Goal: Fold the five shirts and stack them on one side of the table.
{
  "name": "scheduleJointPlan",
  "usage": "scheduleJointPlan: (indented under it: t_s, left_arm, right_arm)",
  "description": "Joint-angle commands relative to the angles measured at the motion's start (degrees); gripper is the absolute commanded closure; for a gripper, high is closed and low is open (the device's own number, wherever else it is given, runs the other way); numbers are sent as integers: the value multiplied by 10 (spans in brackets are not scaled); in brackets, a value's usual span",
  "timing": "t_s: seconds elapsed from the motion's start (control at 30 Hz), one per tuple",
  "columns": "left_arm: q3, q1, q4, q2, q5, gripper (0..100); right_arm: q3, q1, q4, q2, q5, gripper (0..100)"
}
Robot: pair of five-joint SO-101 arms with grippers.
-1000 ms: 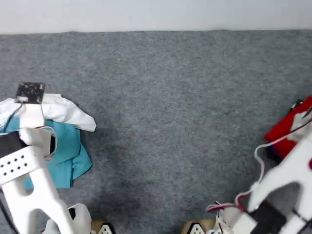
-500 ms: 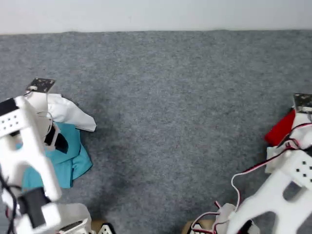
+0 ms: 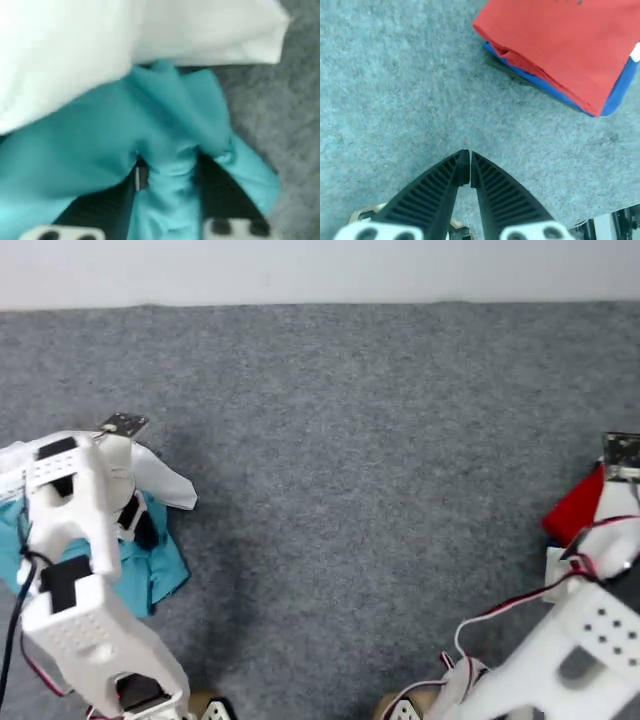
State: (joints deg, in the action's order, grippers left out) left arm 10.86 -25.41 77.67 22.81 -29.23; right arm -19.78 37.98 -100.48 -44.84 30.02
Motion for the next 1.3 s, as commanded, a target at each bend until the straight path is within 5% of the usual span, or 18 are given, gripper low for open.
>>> scheduleJointPlan:
  t_s: [0.0,0.17,0.47,0.87,1.0,1.27]
  left_arm:
    - [-7,37,10,30,-8,992]
    - [-52,101,97,-29,-2,999]
    - [-263,291,176,-261,135,999]
    - [-589,538,154,-219,197,998]
    - [-597,548,160,-192,195,998]
    - [-458,434,189,-74,199,998]
  right_arm:
    - [4,5,-22,-39,4,982]
    - [3,5,-22,-75,5,982]
    - [-25,5,-21,-87,33,983]
    - [-63,56,-20,-87,113,983]
    - [-63,56,-20,-87,121,983]
    - [-63,53,-19,-82,121,983]
